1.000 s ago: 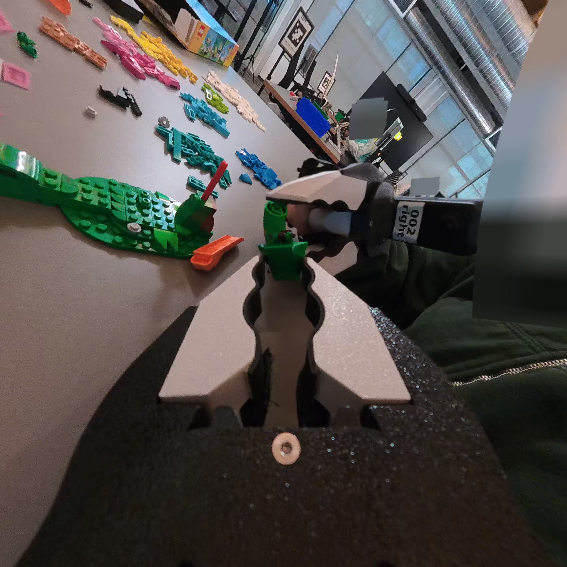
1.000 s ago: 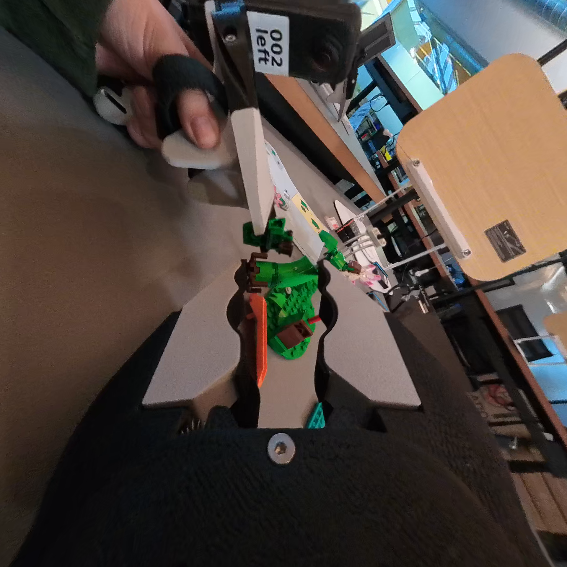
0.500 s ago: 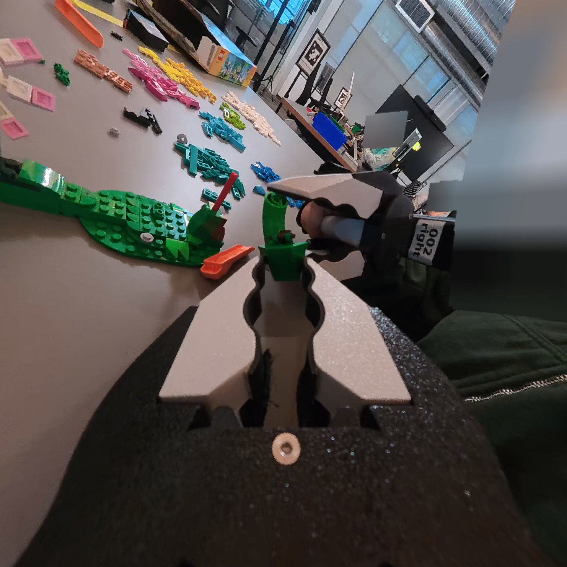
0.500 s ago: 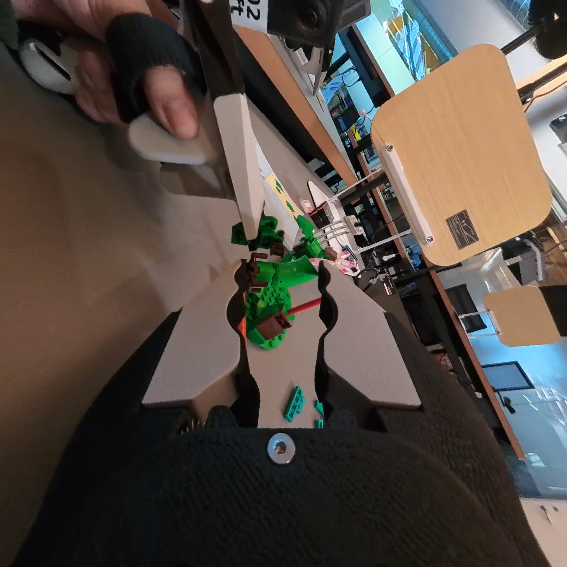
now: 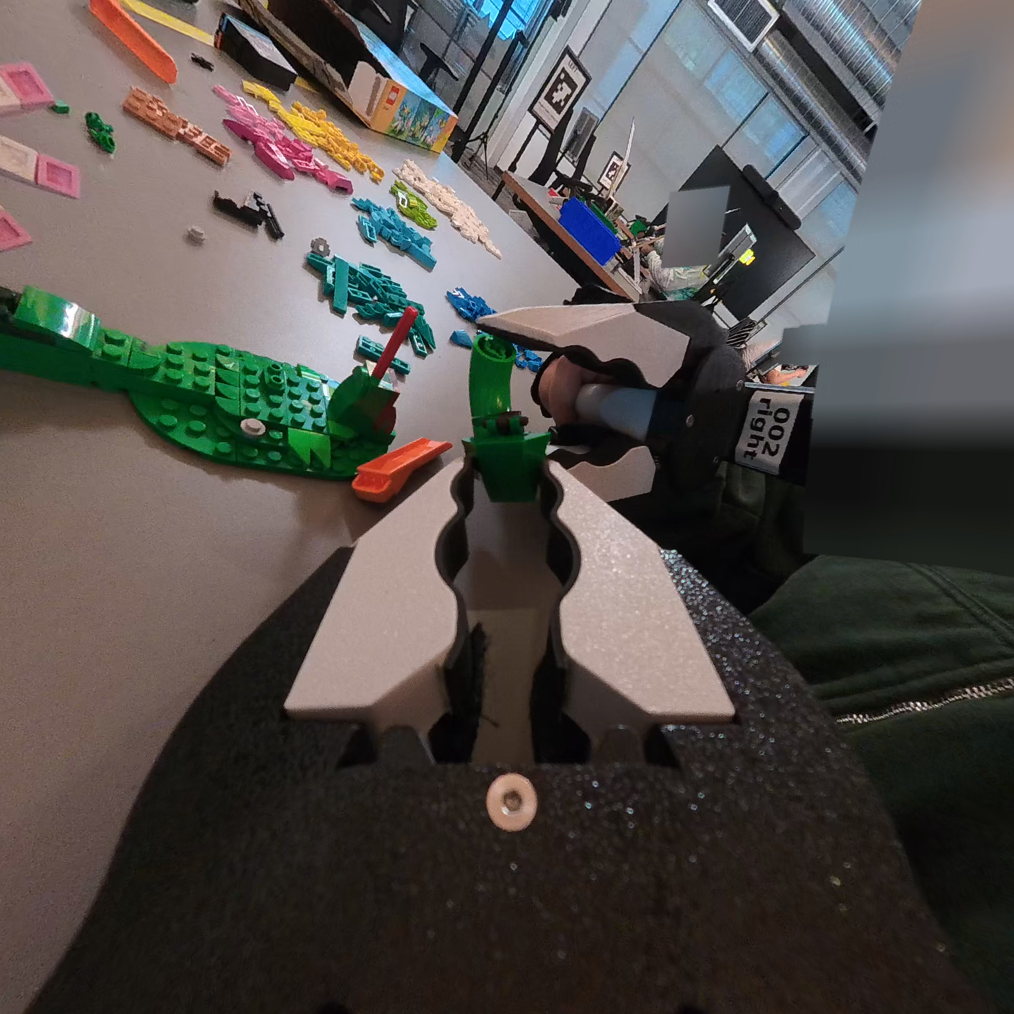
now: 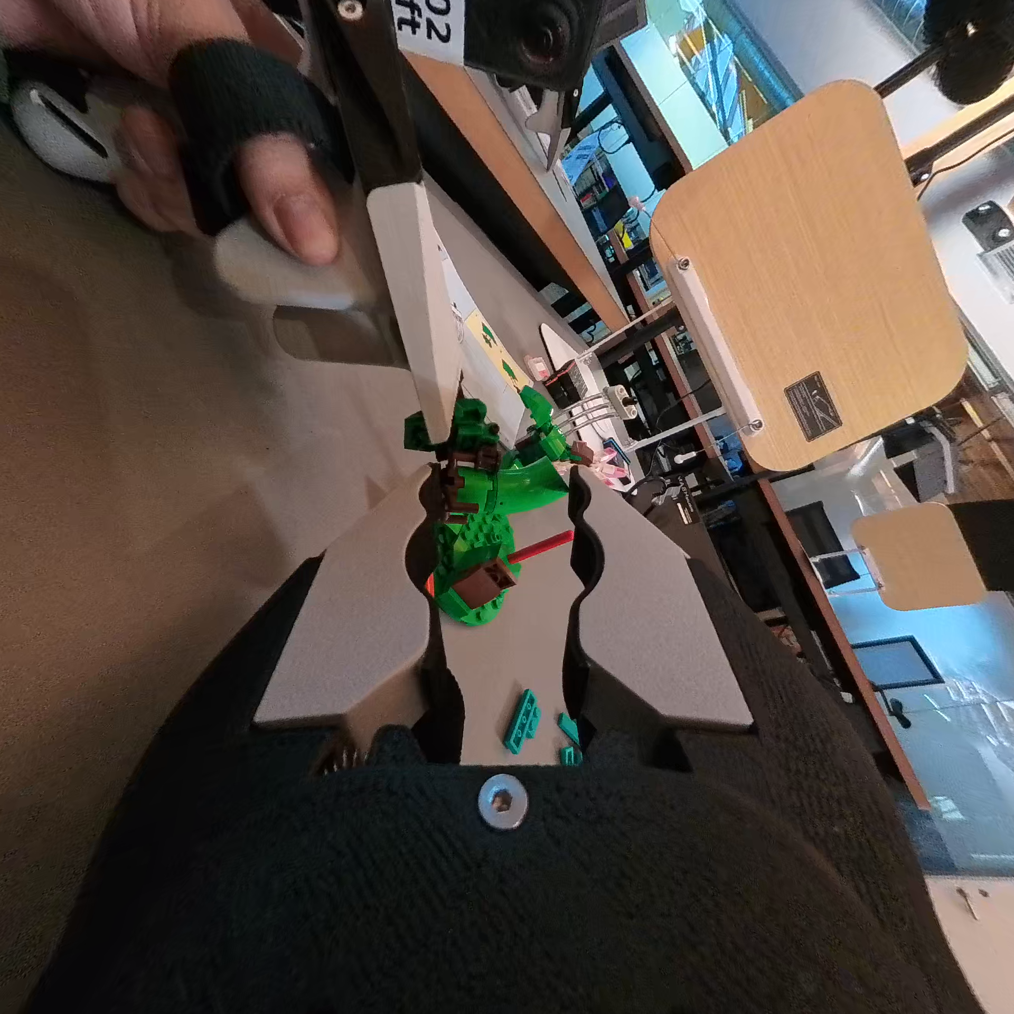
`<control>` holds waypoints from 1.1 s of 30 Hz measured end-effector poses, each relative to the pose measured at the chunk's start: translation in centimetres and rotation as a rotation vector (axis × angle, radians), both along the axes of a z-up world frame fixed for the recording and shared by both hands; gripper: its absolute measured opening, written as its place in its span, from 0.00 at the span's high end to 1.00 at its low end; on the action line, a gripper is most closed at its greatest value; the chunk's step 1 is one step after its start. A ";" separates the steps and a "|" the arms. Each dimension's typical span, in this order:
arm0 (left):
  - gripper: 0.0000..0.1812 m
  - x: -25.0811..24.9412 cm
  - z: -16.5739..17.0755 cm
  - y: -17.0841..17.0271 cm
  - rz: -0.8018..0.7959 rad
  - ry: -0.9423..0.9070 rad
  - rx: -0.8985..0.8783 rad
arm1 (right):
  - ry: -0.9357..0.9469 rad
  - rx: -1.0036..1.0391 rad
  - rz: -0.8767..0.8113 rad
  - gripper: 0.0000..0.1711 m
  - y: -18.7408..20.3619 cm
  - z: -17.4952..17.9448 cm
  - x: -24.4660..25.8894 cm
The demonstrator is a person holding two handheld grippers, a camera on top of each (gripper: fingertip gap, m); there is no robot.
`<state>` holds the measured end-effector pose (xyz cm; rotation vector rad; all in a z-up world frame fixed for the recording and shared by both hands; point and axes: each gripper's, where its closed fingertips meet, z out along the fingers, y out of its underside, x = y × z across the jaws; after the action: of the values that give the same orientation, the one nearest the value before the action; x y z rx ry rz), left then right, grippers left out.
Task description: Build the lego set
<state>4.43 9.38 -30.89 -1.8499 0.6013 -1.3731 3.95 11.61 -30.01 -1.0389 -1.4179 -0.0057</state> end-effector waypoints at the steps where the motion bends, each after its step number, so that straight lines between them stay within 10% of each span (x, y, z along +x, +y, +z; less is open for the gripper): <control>1: 0.88 0.0 0.0 0.0 0.000 0.000 0.001 | 0.001 0.000 0.000 0.74 0.0 0.0 0.0; 33: 0.89 0.2 -0.9 0.2 0.012 0.070 -0.012 | -0.060 0.060 -0.041 0.74 0.4 -0.3 0.1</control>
<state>4.65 9.56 -31.77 -1.9148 0.6169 -1.3118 4.08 12.01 -30.35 -1.0252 -1.4418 -0.1089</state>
